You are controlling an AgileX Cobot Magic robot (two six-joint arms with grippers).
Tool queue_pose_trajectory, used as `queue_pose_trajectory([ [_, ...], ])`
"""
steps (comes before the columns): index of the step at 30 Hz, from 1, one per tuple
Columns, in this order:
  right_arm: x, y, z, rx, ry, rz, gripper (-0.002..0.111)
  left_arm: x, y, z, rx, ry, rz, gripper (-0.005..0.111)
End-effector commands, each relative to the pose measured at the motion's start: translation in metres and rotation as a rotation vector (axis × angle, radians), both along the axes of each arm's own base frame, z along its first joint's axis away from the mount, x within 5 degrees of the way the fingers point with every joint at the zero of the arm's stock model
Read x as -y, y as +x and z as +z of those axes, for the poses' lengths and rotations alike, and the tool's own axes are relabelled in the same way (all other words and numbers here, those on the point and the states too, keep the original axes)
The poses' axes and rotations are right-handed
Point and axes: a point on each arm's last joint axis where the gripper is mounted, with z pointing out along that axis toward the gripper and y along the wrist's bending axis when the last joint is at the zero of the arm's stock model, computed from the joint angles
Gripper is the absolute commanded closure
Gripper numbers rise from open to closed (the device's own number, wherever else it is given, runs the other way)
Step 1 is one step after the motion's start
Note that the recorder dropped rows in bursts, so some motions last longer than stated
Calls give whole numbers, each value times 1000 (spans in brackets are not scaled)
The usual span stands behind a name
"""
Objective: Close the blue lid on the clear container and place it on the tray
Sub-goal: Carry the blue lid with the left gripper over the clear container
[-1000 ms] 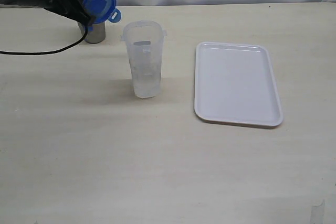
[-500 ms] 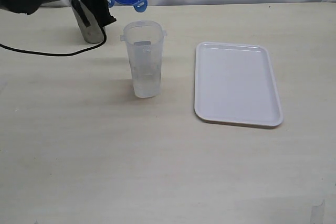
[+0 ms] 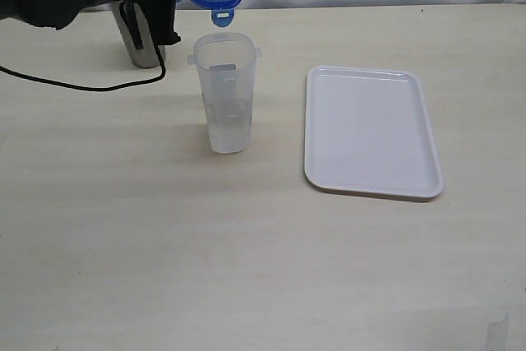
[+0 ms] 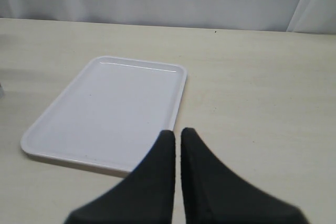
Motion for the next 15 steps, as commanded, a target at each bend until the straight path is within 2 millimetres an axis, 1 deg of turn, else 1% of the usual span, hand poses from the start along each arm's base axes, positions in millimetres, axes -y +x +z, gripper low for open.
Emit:
queue_pose_trajectory([
  [1,0,0,0,4,5,-4,104,-2,3,13,92,-37,47,107],
  [4,0,0,0,4,5,-4,104,-7,6,20,161,-84,168,107],
  [5,0,0,0,4,5,-4,104,-8,6,23,217,-47,217,107],
  [6,0,0,0,4,5,-4,104,-9,5,24,234,-34,268,107],
  [7,0,0,0,4,5,-4,104,-9,4,26,267,27,293,107],
  [8,0,0,0,4,5,-4,104,-8,2,28,296,52,332,107],
  [10,0,0,0,4,5,-4,104,-6,-1,31,323,28,375,107],
  [13,0,0,0,4,5,-4,104,5,-8,29,296,4,353,107],
  [15,0,0,0,4,5,-4,104,17,-13,24,245,-2,290,107],
])
